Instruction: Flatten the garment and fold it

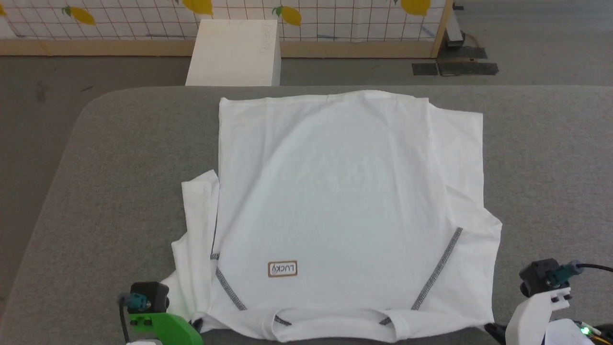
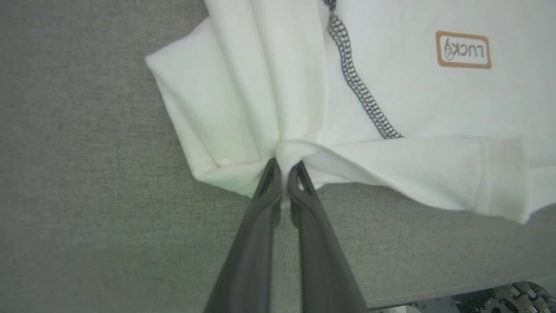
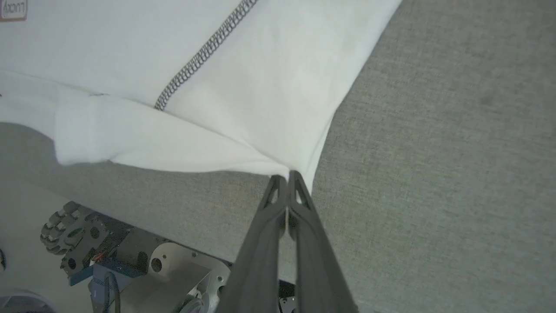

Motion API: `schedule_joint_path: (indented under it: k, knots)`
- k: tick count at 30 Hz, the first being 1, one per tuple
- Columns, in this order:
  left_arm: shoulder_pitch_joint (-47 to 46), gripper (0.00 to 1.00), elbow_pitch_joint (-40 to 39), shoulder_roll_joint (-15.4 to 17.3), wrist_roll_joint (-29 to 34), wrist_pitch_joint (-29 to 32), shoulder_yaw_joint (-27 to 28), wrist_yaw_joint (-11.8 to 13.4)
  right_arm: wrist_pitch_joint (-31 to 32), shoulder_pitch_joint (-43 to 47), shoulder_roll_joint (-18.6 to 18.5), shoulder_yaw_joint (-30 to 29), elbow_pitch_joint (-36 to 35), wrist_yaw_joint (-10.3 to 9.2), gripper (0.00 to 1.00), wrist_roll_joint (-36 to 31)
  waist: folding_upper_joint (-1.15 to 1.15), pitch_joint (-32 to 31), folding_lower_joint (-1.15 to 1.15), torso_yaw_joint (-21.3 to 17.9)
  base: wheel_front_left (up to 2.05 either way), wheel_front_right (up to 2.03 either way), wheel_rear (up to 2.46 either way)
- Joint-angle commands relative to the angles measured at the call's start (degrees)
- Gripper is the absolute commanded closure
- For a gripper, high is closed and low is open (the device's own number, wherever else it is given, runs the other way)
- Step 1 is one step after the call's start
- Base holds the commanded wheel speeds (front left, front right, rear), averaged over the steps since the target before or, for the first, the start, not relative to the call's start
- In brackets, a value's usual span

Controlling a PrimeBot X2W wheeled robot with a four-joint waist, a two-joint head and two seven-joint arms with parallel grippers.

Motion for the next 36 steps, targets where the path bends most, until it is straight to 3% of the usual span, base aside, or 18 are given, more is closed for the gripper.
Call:
schedule_joint_path:
  k: [1,5,9,10,11,12,13,23,26,30,36]
  knots:
    - [1.83,1.00,-0.44,1.05,-0.38,1.63,0.40,1.16,2.57,1.67,-0.08,-0.59,-0.96,-0.08,1.00,0.09,0.00,-0.45,0.01,0.09,0.00,0.00,0.00]
    - [3.64,1.00,-2.41,1.32,-1.87,4.86,0.46,2.32,8.99,3.89,0.24,-1.09,-3.53,-0.08,1.00,0.36,0.00,-0.62,0.01,0.01,0.00,0.00,0.00]
    - [4.39,1.00,-3.50,1.09,-2.58,5.31,1.06,3.36,9.72,3.65,0.96,-0.89,-5.34,-0.08,1.00,-0.41,0.00,-0.38,0.01,-0.09,0.00,0.00,0.00]
    - [4.43,0.58,-3.57,0.93,-2.86,5.04,1.36,3.45,8.95,3.31,1.13,-0.91,-5.61,-0.08,1.00,-0.78,0.00,-0.28,0.01,-0.09,0.00,0.00,0.00]
    - [4.39,0.00,-3.72,0.76,-3.16,4.66,1.74,3.54,7.86,2.86,1.31,-0.86,-5.76,-0.08,0.85,-1.18,0.00,-0.20,0.01,-0.08,0.00,0.00,0.00]
    - [4.37,0.00,-3.92,0.70,-3.34,4.62,1.94,3.68,7.22,2.62,1.42,-0.77,-5.65,-0.08,0.21,-1.33,0.00,-0.18,0.01,-0.06,0.00,0.00,0.00]
    - [4.40,0.00,-4.40,0.57,-3.79,4.66,2.38,3.93,6.32,2.23,1.46,-0.73,-5.55,-0.08,0.00,-1.56,0.00,-0.15,0.01,0.00,0.00,0.00,0.00]
    - [6.25,0.00,-14.69,1.19,-10.63,6.34,9.85,6.23,1.01,-1.80,3.50,-6.71,-7.18,-0.08,0.00,1.29,0.00,0.10,0.01,0.27,0.00,0.00,0.00]
    - [6.14,0.00,-17.81,2.12,-9.65,3.70,13.14,7.44,-0.35,-4.34,3.88,-10.30,-7.76,-0.08,0.00,1.23,0.00,0.76,0.01,0.32,0.00,0.00,0.00]
    - [3.59,0.00,-20.02,0.98,-5.27,-8.73,18.38,7.98,-3.46,-10.77,4.72,-15.63,-6.04,-0.08,0.00,-1.44,0.00,2.57,0.01,0.22,0.00,0.00,0.00]
    - [-1.36,0.00,-19.05,-1.96,0.21,-30.45,20.81,3.18,-8.68,-25.01,4.69,-18.93,4.00,-0.08,0.00,-7.39,0.00,7.73,0.01,0.39,0.00,0.00,0.00]
